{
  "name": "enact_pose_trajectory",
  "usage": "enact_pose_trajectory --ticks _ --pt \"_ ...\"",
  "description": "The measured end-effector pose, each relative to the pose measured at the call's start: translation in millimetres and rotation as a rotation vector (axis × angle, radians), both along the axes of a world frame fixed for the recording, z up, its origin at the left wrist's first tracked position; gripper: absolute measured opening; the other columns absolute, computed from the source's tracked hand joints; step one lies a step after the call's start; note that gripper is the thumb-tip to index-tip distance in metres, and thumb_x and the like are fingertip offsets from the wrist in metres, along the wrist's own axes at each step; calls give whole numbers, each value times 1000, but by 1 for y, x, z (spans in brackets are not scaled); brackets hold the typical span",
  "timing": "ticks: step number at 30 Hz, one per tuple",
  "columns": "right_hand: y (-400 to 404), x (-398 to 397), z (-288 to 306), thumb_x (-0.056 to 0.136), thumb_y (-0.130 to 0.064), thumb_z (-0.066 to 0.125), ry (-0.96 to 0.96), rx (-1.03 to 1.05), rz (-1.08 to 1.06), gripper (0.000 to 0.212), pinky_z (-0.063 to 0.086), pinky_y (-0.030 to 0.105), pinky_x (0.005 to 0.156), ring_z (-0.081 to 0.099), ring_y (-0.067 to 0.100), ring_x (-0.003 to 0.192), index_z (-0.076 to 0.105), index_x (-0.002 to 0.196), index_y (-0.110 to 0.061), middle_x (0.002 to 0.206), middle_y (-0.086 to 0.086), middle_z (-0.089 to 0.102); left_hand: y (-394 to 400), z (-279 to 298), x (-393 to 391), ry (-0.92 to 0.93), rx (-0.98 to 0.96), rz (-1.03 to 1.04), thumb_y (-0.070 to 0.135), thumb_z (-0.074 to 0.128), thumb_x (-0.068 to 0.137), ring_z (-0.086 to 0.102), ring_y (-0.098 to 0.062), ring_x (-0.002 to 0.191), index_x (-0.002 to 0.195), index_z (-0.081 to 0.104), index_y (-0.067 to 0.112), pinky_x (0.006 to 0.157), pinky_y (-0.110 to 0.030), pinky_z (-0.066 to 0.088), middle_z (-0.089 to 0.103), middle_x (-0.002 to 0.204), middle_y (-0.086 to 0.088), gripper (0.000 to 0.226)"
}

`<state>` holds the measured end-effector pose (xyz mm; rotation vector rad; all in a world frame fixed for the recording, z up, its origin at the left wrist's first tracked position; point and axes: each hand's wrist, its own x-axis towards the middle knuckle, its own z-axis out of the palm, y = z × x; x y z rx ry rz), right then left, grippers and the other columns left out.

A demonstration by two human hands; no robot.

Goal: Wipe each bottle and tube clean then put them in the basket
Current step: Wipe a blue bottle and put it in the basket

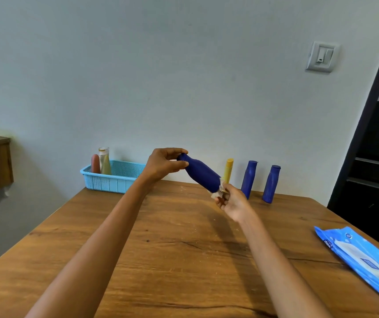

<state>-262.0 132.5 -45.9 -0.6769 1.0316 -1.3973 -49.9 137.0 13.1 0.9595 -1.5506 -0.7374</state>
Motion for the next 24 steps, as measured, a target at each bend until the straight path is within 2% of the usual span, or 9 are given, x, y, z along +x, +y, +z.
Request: enact_pose_trajectory --ticks 4,6,8,9,12,16,20,24 --pt "-2 11 -3 94 -10 50 65 53 76 9 50 23 60 56 16 67 53 98 -2 102 20 64 0 -1 -9 -223 -172 121 13 74 76 63 -3 95 107 70 20 86 -16 47 69 102 8 32" --pt "-4 14 -9 93 -7 53 149 67 47 10 48 23 58 55 15 63 54 97 2 96 19 66 1 -1 -13 -269 -208 127 13 74 76 63 -4 90 107 70 19 85 -16 48 69 102 7 32" --pt "-6 13 -14 87 -12 64 230 35 -86 21 48 23 60 55 14 62 60 100 3 83 12 64 2 -1 -16 -299 -226 121 12 75 75 63 -3 85 105 71 19 82 -13 48 69 101 8 31" --pt "-8 12 -15 84 -17 68 261 8 -155 26 49 23 62 56 14 64 63 101 2 83 10 64 2 -1 -18 -311 -230 119 12 75 75 62 -2 84 104 71 19 79 -9 48 69 100 8 30" --pt "-14 12 -17 85 -25 67 436 -102 -315 27 48 25 74 60 16 83 66 103 -5 96 6 66 2 2 -18 -323 -236 103 10 75 74 63 -3 84 102 71 20 75 -7 47 69 99 8 30" --pt "-9 23 -11 91 -25 59 677 -331 -456 25 50 29 87 60 18 101 66 111 -12 109 4 66 2 2 -19 -381 -231 27 4 74 74 67 -10 88 105 70 19 84 -19 52 69 105 3 35" --pt "-3 40 3 92 -28 58 734 -527 -360 28 52 26 84 58 11 102 64 115 -15 112 -2 65 0 -7 -23 -472 -244 23 3 71 77 66 -11 89 109 68 16 85 -21 52 68 110 1 35" --pt "2 53 14 92 -28 57 811 -716 -352 29 48 13 77 58 8 96 65 115 -12 105 -2 64 -1 -5 -19 -434 -236 32 4 70 78 65 -10 90 108 67 17 86 -23 53 68 104 3 32"
